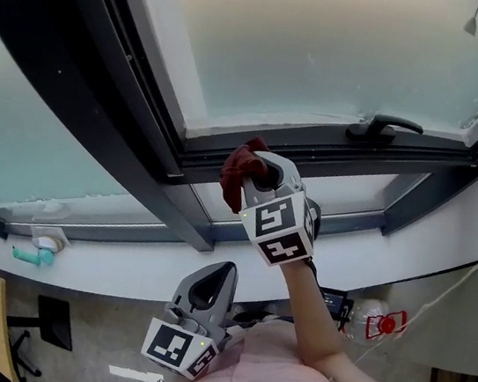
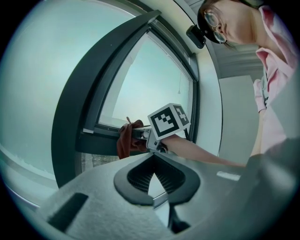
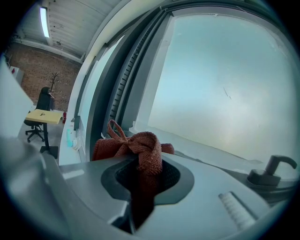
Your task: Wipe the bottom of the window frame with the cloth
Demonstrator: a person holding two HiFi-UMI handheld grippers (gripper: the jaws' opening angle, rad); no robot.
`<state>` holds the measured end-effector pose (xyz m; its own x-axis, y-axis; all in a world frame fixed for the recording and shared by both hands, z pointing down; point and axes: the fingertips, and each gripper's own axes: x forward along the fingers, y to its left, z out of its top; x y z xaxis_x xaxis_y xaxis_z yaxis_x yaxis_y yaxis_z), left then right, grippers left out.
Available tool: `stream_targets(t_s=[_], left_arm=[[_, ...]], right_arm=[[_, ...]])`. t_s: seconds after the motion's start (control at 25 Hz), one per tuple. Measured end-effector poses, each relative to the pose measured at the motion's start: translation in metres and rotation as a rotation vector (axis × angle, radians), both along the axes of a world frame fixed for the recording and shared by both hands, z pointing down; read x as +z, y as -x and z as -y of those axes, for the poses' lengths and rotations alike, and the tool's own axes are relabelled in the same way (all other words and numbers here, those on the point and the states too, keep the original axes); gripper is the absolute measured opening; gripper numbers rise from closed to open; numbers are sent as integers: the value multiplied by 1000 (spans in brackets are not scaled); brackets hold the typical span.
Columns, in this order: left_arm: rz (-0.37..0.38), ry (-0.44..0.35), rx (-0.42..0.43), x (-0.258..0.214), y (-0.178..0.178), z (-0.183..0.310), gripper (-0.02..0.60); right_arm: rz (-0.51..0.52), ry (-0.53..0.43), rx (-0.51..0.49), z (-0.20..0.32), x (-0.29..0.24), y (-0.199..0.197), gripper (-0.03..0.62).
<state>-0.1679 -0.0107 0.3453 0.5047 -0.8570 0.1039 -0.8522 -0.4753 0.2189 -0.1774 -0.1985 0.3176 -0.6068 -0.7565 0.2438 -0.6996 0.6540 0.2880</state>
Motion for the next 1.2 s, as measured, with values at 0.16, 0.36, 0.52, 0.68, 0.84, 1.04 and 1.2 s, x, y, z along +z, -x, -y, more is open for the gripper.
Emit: stream_targets(t_s=[0.16, 0.36, 0.52, 0.68, 0.84, 1.04, 1.2], left_arm=[[-4, 3, 27, 3, -28, 6, -3], [-21, 20, 56, 14, -56, 11, -3], [-17, 22, 70, 16, -71, 16, -3], [-17, 10, 94, 13, -84, 21, -3], [-13, 7, 81, 12, -85, 27, -3], [-12, 15, 71, 16, -85, 32, -3], [-25, 15, 60, 17, -82, 33, -3]], right_arm=[[-11, 1, -29, 1, 1, -9, 58], [-11, -6, -58, 3, 0, -18, 58], [-16, -13, -70, 4, 0, -23, 58], [-20, -17, -89, 2, 0, -22, 58], [-21, -16, -97, 1, 0, -23, 58], [-9, -19, -91, 3, -1, -25, 58], [-14, -19, -89, 2, 0, -25, 58]])
